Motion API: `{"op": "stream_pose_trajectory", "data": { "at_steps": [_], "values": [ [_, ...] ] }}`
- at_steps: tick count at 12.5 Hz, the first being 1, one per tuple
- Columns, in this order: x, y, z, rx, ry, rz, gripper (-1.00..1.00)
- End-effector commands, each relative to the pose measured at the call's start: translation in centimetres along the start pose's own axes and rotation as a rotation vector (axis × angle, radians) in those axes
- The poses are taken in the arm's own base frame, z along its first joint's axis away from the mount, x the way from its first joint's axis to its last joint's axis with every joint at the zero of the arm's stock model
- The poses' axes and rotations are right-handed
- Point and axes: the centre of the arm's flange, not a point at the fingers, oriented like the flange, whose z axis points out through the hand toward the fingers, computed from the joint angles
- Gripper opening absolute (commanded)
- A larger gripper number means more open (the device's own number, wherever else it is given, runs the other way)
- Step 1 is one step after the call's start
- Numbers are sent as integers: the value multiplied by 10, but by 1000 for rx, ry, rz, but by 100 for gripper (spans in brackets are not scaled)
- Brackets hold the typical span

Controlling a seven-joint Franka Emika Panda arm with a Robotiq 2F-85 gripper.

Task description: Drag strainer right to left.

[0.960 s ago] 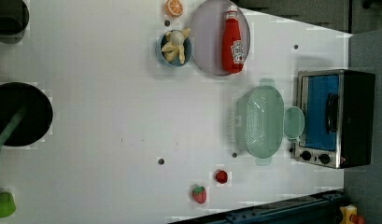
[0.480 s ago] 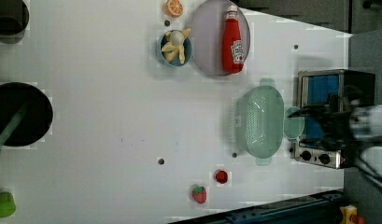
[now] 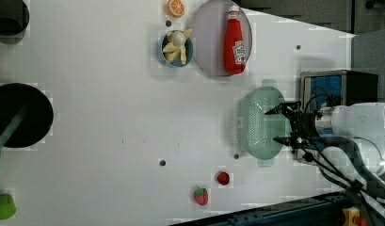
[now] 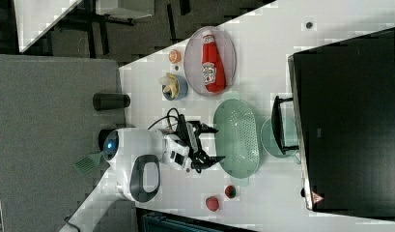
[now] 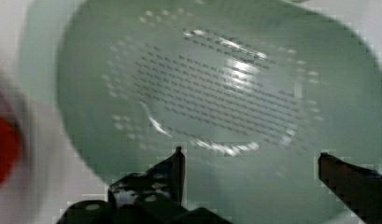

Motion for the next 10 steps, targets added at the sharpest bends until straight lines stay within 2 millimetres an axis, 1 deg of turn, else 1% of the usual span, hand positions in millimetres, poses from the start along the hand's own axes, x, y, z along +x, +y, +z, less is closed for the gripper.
{"op": "stream_pose_trajectory", "data": {
  "at_steps": [1, 3, 6, 8, 10],
  "values": [
    [6, -12, 33, 39, 12, 173, 100],
    [-2, -16, 62, 36, 9, 166, 100],
    [-14, -23, 87, 73, 13, 183, 100],
    [-28, -24, 97, 56, 7, 199, 100],
    [-46, -28, 100, 55, 4, 186, 100]
  ]
}}
